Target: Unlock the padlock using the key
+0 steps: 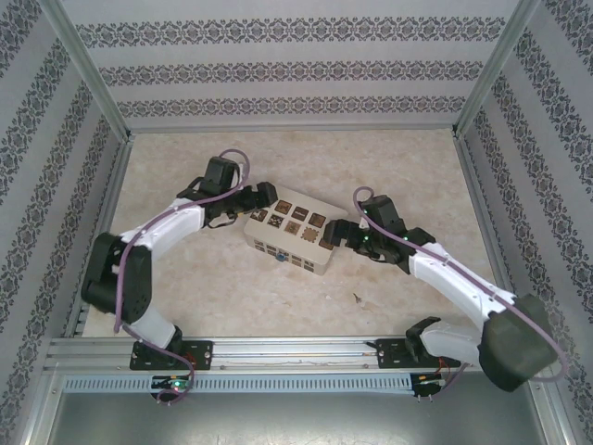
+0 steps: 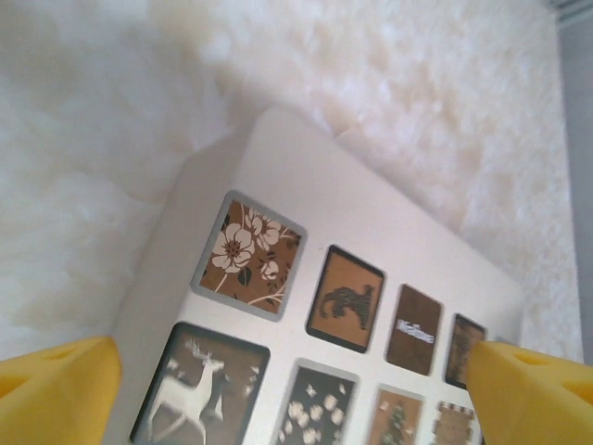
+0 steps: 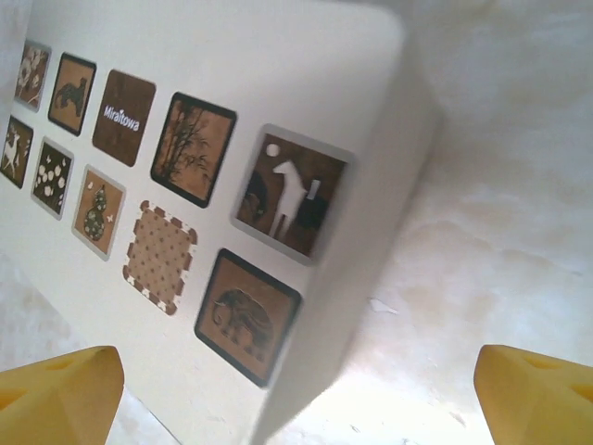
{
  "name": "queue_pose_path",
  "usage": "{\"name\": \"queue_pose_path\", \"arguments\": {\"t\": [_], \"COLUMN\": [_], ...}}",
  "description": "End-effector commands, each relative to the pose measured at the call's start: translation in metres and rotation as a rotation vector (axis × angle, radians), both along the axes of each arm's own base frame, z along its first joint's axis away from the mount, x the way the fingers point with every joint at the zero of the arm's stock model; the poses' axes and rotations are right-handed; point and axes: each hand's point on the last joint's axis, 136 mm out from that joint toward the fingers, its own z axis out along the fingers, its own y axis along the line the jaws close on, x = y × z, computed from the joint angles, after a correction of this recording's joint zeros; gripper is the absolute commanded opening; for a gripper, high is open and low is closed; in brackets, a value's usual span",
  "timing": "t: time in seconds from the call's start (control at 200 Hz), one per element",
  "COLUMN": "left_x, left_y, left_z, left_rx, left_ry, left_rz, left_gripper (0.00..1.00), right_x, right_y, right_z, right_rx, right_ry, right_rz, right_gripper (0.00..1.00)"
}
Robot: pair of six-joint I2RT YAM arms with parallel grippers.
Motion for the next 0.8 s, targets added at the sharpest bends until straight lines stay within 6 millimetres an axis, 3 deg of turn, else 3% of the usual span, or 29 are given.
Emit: {"name": "queue_pose_path", "arguments": {"t": [0.0, 0.125, 0.205, 0.33, 0.445, 0.794], "left_x": [-0.014, -0.040, -0.060, -0.089, -0.108, -0.111], "left_y": [0.027, 0.046, 0.057, 0.073, 0.086, 0.090], "left_z": [0.020, 0.030, 0.026, 0.008, -0.012, -0.027], "left_rx": [0.074, 0.101, 0.105, 0.092, 0.092, 0.080], "left_ry": [-0.089, -0.150, -0.157, -0.136, -0.113, -0.086], "left_rz": [0.046, 0.093, 0.128, 0.195, 0.256, 0.295], "left_gripper": [0.96, 0.96, 0.97, 0.97, 0.97, 0.97], "right_x": [-0.025, -0.054, -0.074, -0.102, -0.118, -0.125], "right_y": [-0.033, -0.040, -0.045, -0.056, -0.060, -0.044], "right_z": [-0.008, -0.022, -0.035, -0.058, -0.071, -0.087], "right_rx": [-0.109, -0.088, -0.096, -0.156, -0.201, -0.249], "right_ry": [0.076, 0.152, 0.215, 0.322, 0.392, 0.455], "right_rz": [-0.105, -0.119, -0.113, -0.119, -0.113, -0.062], "right_gripper": [0.96, 0.89, 0.81, 0.66, 0.59, 0.44]}}
